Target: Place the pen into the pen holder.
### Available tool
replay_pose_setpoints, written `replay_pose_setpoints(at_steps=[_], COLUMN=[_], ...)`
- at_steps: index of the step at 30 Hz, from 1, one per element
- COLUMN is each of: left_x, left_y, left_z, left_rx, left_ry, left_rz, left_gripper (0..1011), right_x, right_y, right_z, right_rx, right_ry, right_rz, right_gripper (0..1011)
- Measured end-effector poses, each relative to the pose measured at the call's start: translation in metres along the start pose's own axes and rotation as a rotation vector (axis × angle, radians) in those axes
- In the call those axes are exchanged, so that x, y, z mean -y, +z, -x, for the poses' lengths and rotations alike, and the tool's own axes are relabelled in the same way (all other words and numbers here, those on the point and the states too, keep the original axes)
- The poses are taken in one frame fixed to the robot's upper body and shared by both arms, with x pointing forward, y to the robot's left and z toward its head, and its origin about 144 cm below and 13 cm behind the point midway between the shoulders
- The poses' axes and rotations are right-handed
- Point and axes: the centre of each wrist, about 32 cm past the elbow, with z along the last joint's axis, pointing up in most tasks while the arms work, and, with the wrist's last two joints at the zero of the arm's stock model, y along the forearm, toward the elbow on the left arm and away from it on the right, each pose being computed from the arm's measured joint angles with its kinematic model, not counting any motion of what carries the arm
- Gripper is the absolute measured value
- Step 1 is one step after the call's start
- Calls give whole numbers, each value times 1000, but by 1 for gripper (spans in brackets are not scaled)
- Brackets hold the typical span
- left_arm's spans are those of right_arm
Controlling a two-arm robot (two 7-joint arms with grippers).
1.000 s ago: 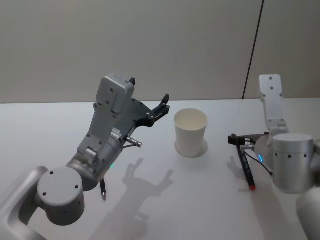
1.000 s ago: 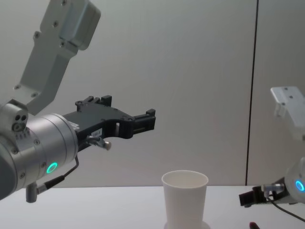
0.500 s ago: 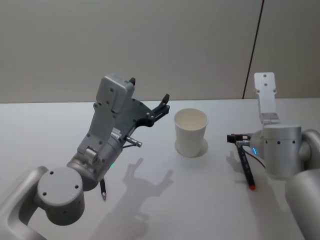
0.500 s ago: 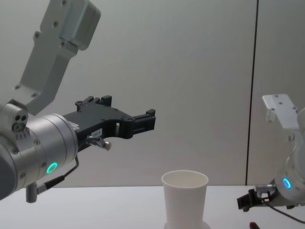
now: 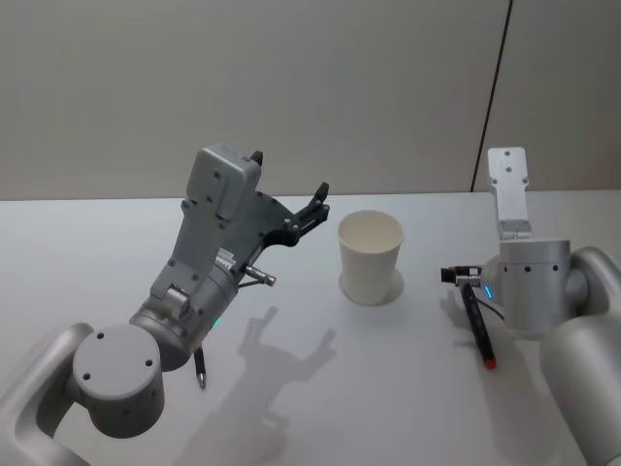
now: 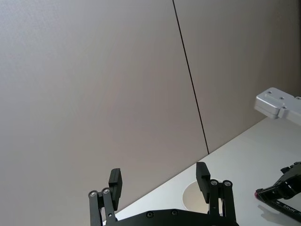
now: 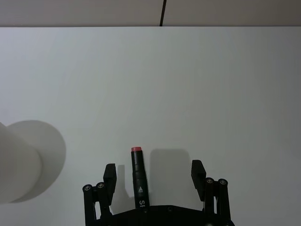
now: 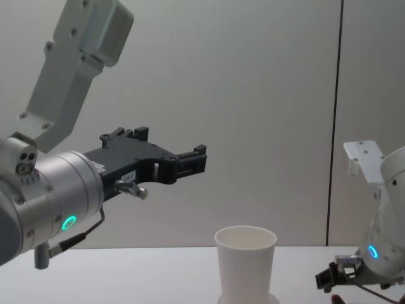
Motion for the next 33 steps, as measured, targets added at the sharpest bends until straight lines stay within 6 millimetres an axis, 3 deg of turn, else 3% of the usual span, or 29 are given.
replay_pose_setpoints(at_steps=[27, 33], left_x=[0, 0], left_y=[0, 0], left_z=[0, 0], left_rx=[0, 0], left_ry=[0, 0], left_rz=[0, 0], left_gripper=[1004, 1004], right_x=[-23, -25], right_y=[-6, -7], right_z=[8, 9], right_rx=[-13, -15], right_ry=[27, 30], right_rz=[30, 30], right_gripper=[1002, 907])
